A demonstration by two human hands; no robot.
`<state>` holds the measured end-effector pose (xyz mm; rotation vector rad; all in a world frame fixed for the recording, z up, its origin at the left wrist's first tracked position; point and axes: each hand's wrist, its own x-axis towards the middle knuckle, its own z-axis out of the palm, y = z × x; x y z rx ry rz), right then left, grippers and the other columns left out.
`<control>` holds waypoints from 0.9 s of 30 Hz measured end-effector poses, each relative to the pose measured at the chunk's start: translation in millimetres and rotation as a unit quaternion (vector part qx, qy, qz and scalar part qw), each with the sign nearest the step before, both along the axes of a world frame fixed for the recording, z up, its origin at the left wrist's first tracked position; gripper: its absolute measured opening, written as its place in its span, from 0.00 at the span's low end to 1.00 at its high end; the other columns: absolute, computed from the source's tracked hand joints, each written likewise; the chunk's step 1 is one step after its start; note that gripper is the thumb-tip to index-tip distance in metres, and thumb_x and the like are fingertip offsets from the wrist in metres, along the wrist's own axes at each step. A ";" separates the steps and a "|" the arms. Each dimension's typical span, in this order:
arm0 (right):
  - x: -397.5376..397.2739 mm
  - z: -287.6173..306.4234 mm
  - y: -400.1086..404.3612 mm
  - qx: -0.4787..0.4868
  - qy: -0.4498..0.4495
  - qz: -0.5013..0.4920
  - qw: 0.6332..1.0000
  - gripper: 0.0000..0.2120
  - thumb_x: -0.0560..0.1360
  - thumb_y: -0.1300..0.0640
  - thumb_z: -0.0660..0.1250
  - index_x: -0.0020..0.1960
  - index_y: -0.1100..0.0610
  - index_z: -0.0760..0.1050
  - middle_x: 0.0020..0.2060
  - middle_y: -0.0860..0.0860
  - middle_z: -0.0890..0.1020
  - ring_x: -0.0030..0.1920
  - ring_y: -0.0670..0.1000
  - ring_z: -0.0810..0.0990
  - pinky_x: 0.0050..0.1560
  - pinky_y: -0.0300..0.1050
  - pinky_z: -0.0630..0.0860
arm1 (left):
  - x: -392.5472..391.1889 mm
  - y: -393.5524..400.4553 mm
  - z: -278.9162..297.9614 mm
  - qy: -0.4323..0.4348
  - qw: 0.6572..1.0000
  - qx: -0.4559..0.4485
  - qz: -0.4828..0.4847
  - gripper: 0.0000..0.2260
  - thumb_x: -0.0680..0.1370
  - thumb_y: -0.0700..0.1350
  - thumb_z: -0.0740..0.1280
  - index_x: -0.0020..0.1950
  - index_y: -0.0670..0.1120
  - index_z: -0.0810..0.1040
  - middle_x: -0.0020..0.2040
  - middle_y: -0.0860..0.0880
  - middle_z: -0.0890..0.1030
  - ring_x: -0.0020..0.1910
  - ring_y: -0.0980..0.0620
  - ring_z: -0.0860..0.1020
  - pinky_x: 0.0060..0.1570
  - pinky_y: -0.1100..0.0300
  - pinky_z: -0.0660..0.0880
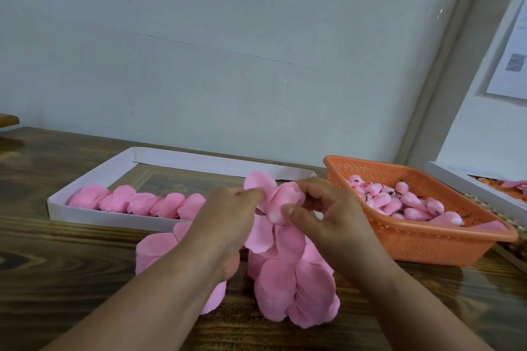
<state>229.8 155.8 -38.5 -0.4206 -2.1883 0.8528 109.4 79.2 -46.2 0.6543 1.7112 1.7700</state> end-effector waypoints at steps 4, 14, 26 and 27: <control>-3.7 -4.2 -1.2 0.008 0.027 -0.029 0.999 0.10 0.72 0.63 0.69 0.43 0.47 0.77 0.35 0.43 0.77 0.38 0.39 0.75 0.39 0.31 0.70 | 1.1 -0.9 -3.7 0.003 0.999 0.032 -0.020 0.04 0.77 0.44 0.68 0.43 0.49 0.79 0.39 0.51 0.83 0.40 0.53 0.80 0.36 0.59 0.74; -5.7 -9.6 -13.1 0.094 0.081 0.041 0.991 0.14 0.69 0.61 0.69 0.48 0.43 0.79 0.45 0.41 0.83 0.49 0.43 0.79 0.49 0.37 0.75 | -1.3 0.9 -2.9 -0.033 0.997 0.058 0.024 0.08 0.76 0.40 0.69 0.37 0.48 0.77 0.23 0.55 0.79 0.23 0.61 0.77 0.21 0.68 0.71; -2.2 -4.3 -0.8 0.052 0.000 0.025 0.998 0.11 0.73 0.62 0.70 0.43 0.45 0.80 0.40 0.42 0.79 0.45 0.42 0.76 0.44 0.31 0.71 | 0.4 -1.9 -4.6 0.047 0.991 0.046 -0.114 0.15 0.79 0.41 0.62 0.35 0.48 0.83 0.32 0.48 0.83 0.33 0.54 0.83 0.35 0.58 0.80; -1.8 -4.3 0.0 0.033 0.005 0.018 0.999 0.13 0.71 0.62 0.71 0.42 0.43 0.79 0.40 0.42 0.79 0.45 0.43 0.77 0.44 0.33 0.73 | 0.6 -2.8 -4.3 0.064 0.990 0.041 -0.122 0.17 0.79 0.43 0.60 0.34 0.51 0.84 0.32 0.50 0.83 0.33 0.55 0.83 0.35 0.59 0.80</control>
